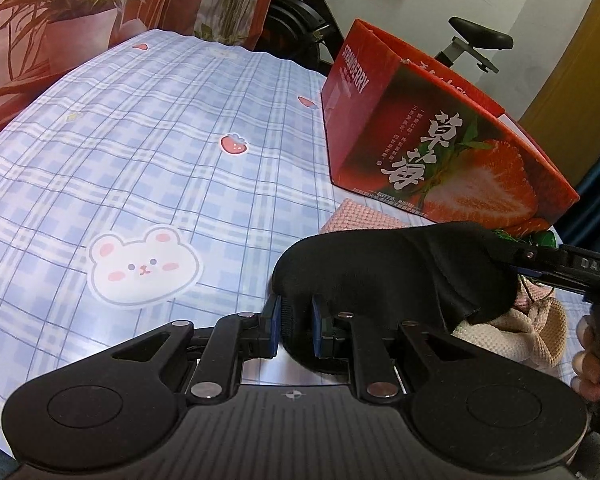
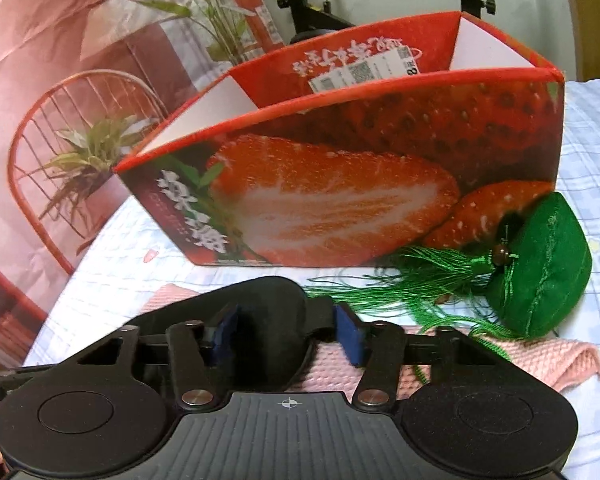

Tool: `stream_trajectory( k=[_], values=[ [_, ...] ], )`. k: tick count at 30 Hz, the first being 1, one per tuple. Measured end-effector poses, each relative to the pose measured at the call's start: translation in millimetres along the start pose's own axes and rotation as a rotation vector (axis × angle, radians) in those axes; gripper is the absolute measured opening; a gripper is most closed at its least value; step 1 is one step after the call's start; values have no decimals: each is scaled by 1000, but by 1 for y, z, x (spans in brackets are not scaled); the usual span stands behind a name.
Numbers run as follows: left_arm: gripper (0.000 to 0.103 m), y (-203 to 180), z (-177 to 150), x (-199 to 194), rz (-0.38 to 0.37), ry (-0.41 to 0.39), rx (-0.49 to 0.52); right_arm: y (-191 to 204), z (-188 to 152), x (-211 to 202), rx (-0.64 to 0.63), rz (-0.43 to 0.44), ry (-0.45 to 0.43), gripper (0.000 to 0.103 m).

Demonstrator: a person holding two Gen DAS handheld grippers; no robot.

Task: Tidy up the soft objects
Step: 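Carry the black eye mask with the left gripper and release it into the box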

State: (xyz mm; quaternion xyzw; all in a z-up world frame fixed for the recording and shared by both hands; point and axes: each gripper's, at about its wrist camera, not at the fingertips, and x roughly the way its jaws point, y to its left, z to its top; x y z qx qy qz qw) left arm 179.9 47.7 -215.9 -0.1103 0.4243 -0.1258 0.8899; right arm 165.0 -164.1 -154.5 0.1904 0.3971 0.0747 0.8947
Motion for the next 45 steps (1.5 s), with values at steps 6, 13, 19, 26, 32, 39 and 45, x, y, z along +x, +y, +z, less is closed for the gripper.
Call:
stream_trajectory(
  k=[6, 13, 19, 26, 32, 39, 45],
  values=[
    [17, 2, 0, -1, -14, 4, -11, 16, -4, -21, -22, 33, -51, 31],
    [17, -4, -4, -7, -18, -6, 8, 30, -16, -42, -123, -39, -76, 26],
    [16, -10, -2, -16, -28, -42, 23, 25, -22, -53, -112, -58, -82, 24],
    [13, -28, 14, -46, -76, -146, 73, 31, -16, -68, -140, -38, -123, 13],
    [12, -49, 56, -78, -117, -289, 119, 50, 18, -92, -217, -6, -225, 11],
    [10, -92, 114, -80, -136, -414, 209, 66, 80, -107, -308, -13, -333, 11],
    [6, -129, 160, -39, -93, -399, 258, 57, 126, -89, -352, -95, -348, 11]
  ],
)
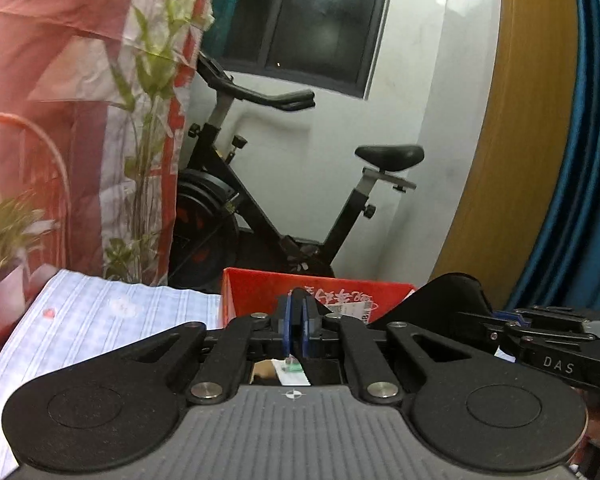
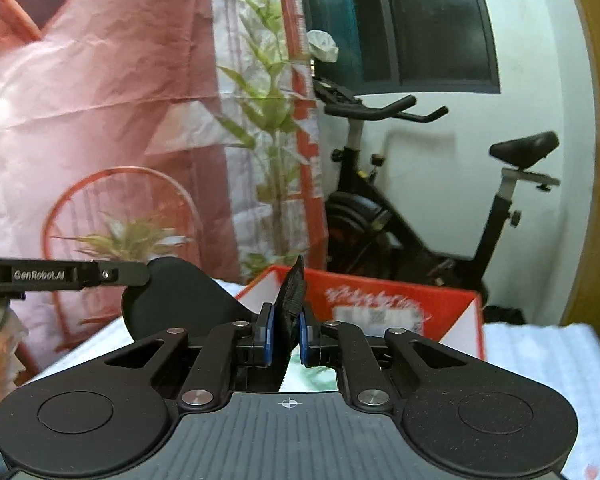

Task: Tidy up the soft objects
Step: 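Carry the black eye mask with the left gripper and release it into the box, then lower the left gripper onto the cream knit towel and close on it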

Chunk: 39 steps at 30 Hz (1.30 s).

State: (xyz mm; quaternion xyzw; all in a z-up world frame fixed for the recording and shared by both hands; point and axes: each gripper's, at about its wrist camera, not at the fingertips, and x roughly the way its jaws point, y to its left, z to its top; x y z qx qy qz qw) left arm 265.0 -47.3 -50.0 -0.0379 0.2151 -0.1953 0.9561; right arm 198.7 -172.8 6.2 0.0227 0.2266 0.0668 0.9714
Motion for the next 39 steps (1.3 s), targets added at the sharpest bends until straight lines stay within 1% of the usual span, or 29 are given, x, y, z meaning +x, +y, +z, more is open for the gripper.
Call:
stream_trajectory(
  k=[2, 5, 7, 9, 11, 14, 20, 24, 25, 26, 27, 28, 29, 30, 31, 32, 35, 39],
  values=[
    [6, -6, 4, 20, 2, 28, 19, -9, 3, 14, 5, -26, 15, 11],
    [6, -11, 2, 51, -6, 99, 39, -25, 1, 36, 45, -46, 63, 11],
    [6, -12, -7, 71, -12, 169, 34, -37, -6, 55, 90, -51, 133, 11],
    [6, -9, -18, 85, -18, 220, 16, -44, -17, 71, 117, -56, 199, 11],
    [6, -6, -29, 96, -25, 271, 12, -47, -29, 82, 129, -61, 249, 10],
    [6, -4, -41, 104, -32, 329, 33, -50, -42, 94, 157, -59, 301, 9],
    [7, -2, -47, 110, -32, 362, 49, -55, -54, 104, 192, -68, 342, 8],
    [9, -1, -42, 106, -33, 348, 60, -57, -54, 102, 176, -104, 335, 10],
    [12, -1, -39, 105, -30, 342, 65, -57, -52, 100, 166, -121, 325, 15],
    [17, -2, -37, 102, -26, 332, 71, -58, -51, 97, 156, -139, 314, 23],
    [23, -2, -35, 99, -25, 320, 75, -57, -50, 94, 146, -154, 298, 27],
    [39, -1, -32, 95, -22, 308, 79, -59, -48, 92, 137, -163, 288, 33],
    [53, -1, -30, 90, -19, 294, 81, -58, -47, 88, 123, -178, 276, 40],
    [56, 0, -27, 85, -17, 276, 84, -57, -45, 84, 107, -196, 265, 44],
    [58, 0, -25, 80, -17, 263, 86, -56, -44, 79, 90, -208, 250, 51],
    [58, 1, -23, 75, -17, 255, 87, -55, -43, 74, 76, -216, 236, 55],
    [60, 4, -20, 59, -28, 240, 80, -55, -39, 60, 60, -225, 205, 57],
    [65, 11, -25, 29, -37, 225, 61, -48, -39, 33, 62, -193, 164, 57]
  ],
)
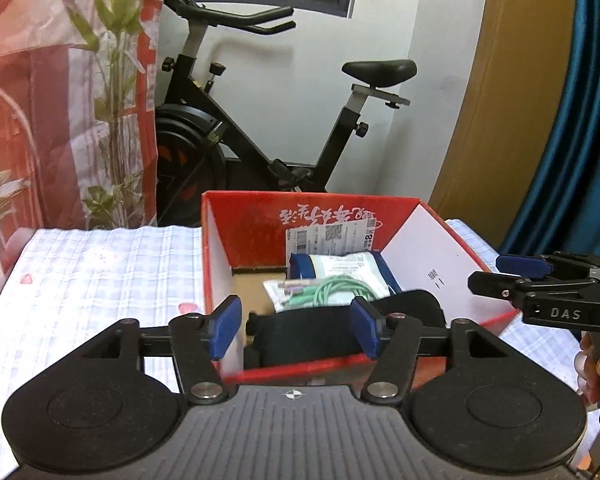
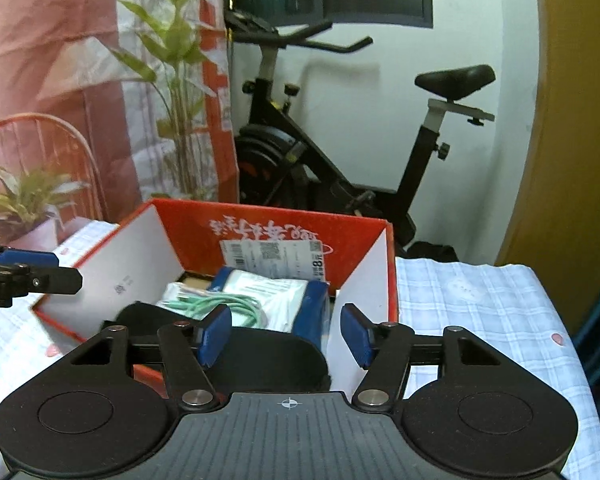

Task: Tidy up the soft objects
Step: 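Lower the left gripper onto the cream knit towel and close on it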

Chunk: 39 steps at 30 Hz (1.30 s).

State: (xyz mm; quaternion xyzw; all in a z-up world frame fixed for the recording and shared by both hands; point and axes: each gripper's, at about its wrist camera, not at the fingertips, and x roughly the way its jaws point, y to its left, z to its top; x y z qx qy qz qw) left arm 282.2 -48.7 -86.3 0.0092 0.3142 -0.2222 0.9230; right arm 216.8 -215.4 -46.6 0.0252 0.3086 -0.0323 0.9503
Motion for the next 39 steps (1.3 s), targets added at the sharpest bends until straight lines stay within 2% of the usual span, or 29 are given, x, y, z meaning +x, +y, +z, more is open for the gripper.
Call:
stream_trajectory(
  k=[6, 12, 18, 24, 27, 29, 30, 32, 33, 35, 39],
  values=[
    [68, 7, -39, -37, -10, 14, -43, 16, -31, -42, -10, 58, -38, 57],
    [68, 7, -90, -48, -4, 91, -58, 30, -82, -67, 15, 80, 11, 56],
    [68, 12, -137, -39, 13, 183, -136, 29, -134, -75, 59, 40, 100, 55],
    [68, 15, -157, -32, 16, 224, -186, 16, -161, -80, 101, -10, 141, 55],
    [67, 16, -163, -27, 2, 239, -210, 7, -168, -76, 143, -16, 175, 47],
    [65, 15, -167, -27, -7, 239, -214, 4, -172, -74, 162, -1, 192, 37],
    [62, 14, -168, -28, -7, 235, -209, 5, -174, -73, 165, 9, 200, 34],
    [38, 14, -170, -27, -36, 243, -216, 9, -173, -70, 161, 28, 208, 25],
    [35, 15, -171, -28, -37, 241, -218, 13, -174, -70, 157, 42, 213, 23],
    [23, 16, -172, -31, -37, 230, -215, 20, -173, -69, 144, 70, 222, 20],
    [22, 18, -174, -35, -1, 219, -216, 32, -172, -66, 118, 106, 232, 19]
  ],
)
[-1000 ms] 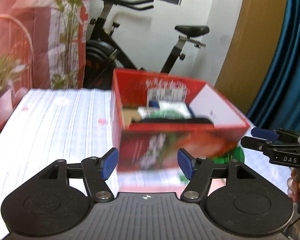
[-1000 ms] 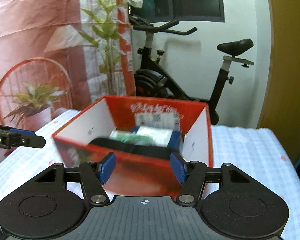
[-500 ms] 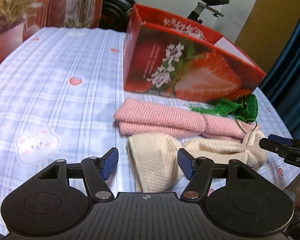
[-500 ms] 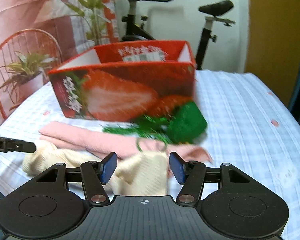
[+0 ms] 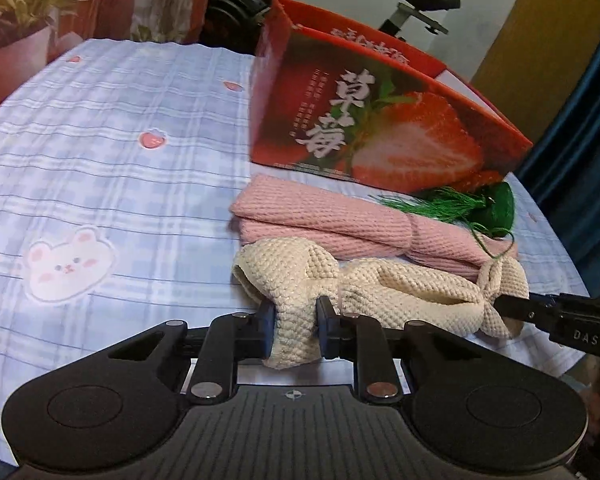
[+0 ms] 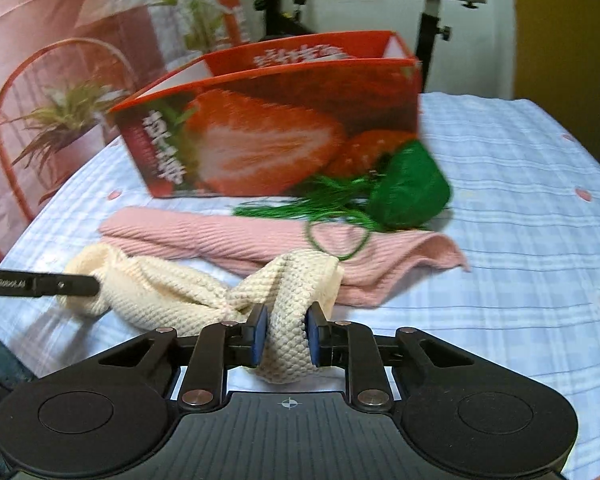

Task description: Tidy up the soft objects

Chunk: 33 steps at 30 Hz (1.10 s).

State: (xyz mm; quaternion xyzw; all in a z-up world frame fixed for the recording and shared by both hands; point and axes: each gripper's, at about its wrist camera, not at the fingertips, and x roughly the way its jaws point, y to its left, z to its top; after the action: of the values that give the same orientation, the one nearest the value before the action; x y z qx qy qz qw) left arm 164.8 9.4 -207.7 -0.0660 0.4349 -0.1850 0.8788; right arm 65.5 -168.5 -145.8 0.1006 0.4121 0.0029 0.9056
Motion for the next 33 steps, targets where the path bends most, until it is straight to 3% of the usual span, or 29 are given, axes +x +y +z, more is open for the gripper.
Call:
stream_trajectory(
  k=[5, 21, 33],
  values=[
    [22, 9, -3, -4, 3, -3, -38, 8, -1, 5, -17, 22, 16, 19],
    [20, 4, -1, -5, 11, -9, -25, 5, -4, 6, 18, 46, 17, 18],
    [20, -17, 27, -55, 8, -200, 64, 10, 27, -29, -6, 83, -154, 16]
  ],
)
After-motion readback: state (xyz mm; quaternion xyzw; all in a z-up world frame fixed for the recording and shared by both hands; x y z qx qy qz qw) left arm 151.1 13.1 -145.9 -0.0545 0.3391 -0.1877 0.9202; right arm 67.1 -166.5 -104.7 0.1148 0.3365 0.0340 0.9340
